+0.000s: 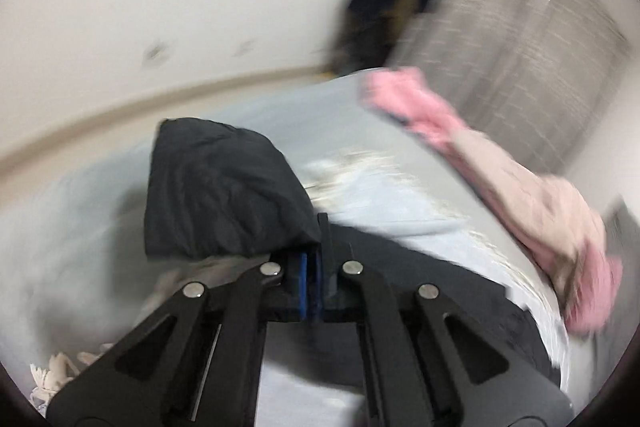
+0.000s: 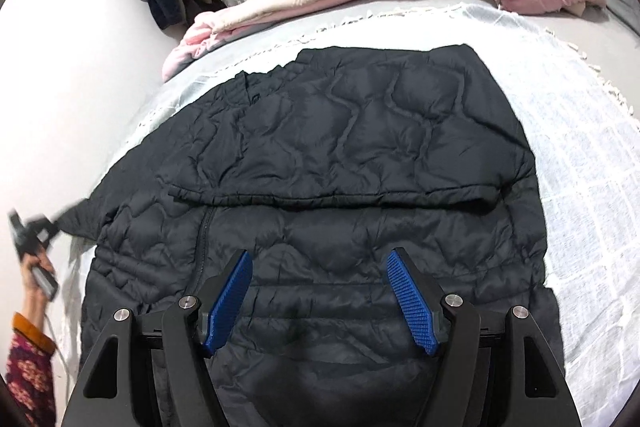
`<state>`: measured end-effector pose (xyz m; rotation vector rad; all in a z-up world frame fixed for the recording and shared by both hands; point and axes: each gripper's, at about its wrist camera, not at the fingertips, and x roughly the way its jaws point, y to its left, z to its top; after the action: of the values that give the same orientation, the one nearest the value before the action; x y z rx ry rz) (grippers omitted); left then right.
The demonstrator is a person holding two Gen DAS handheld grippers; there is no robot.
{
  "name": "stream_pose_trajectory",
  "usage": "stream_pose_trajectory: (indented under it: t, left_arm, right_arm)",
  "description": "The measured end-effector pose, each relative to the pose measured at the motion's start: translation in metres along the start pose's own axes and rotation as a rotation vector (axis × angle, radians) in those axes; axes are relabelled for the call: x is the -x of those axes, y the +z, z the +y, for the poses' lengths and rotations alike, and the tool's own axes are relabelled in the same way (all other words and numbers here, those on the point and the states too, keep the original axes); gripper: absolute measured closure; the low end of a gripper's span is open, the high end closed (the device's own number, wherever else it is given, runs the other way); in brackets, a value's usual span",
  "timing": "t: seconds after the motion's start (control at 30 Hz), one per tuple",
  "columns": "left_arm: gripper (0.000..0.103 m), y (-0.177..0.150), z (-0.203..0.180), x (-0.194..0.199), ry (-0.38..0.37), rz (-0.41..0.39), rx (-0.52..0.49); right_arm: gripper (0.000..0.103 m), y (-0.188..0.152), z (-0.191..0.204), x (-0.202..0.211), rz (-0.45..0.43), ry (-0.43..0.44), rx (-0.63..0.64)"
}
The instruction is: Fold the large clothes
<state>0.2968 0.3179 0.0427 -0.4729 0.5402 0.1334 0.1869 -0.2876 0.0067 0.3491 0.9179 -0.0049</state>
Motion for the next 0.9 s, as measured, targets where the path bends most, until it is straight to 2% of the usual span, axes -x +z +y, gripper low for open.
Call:
stream_pose_trajectory:
  t: [0.1,0.17,0.23,0.4,0.5,0.53,0.57,0.6,0.63,0.67,0.7,0.77,0.83,0.9]
  left_arm:
    - [0.100,-0.003,-0.076,0.025,-0.136,-0.021,-0.138]
    - [0.100,-0.012,-0.121,0.035,-0.218,-0.004,-0.215]
    - [0.100,-0.030,-0.170,0.040,-0.296,0.031,-0.290]
    - [0.100,-0.088,-0.247,0.041,-0.443,0.150,-0.370]
    - [0.100,-0.132,-0.288,0.029,-0.484,0.230,-0.418]
    - [0.100,-0.145,-0.297,0.025,-0.496,0.261,-0.438]
    - [0.094,-0.164,-0.306,0.018,-0.518,0.318,-0.471]
    - [0.076,-0.186,-0.316,0.008,-0.537,0.409,-0.524]
    - [0.068,-0.203,-0.321,0.001,-0.544,0.483,-0.568]
    - [0.062,-0.223,-0.325,-0.006,-0.542,0.573,-0.627]
    - [0.062,-0.236,-0.325,-0.007,-0.538,0.613,-0.675]
    - [0.062,-0.245,-0.319,0.005,-0.559,0.600,-0.743]
    - [0.058,-0.237,-0.306,0.014,-0.566,0.549,-0.765]
    - [0.047,-0.222,-0.296,0.012,-0.507,0.482,-0.747]
  right_arm:
    - [0.032,0.001,-0.001,0.002,-0.007,0.006,-0.007]
    - [0.032,0.002,-0.001,0.006,-0.016,0.016,-0.016]
    - [0.032,0.003,-0.003,0.009,-0.027,0.025,-0.024]
    - [0.032,0.007,-0.011,0.013,-0.042,0.035,-0.055]
    - [0.032,0.009,-0.015,0.012,-0.041,0.037,-0.071]
    - [0.032,0.009,-0.016,0.011,-0.042,0.038,-0.075]
    - [0.032,0.010,-0.017,0.011,-0.043,0.038,-0.078]
    - [0.032,0.010,-0.018,0.011,-0.043,0.038,-0.080]
    - [0.032,0.010,-0.019,0.011,-0.044,0.039,-0.082]
    - [0.032,0.011,-0.021,0.012,-0.045,0.039,-0.084]
    - [0.032,0.011,-0.022,0.012,-0.045,0.038,-0.087]
    - [0.032,0.012,-0.026,0.014,-0.046,0.039,-0.098]
    - [0.032,0.014,-0.029,0.015,-0.052,0.044,-0.109]
    - [0.032,0.015,-0.030,0.015,-0.054,0.047,-0.117]
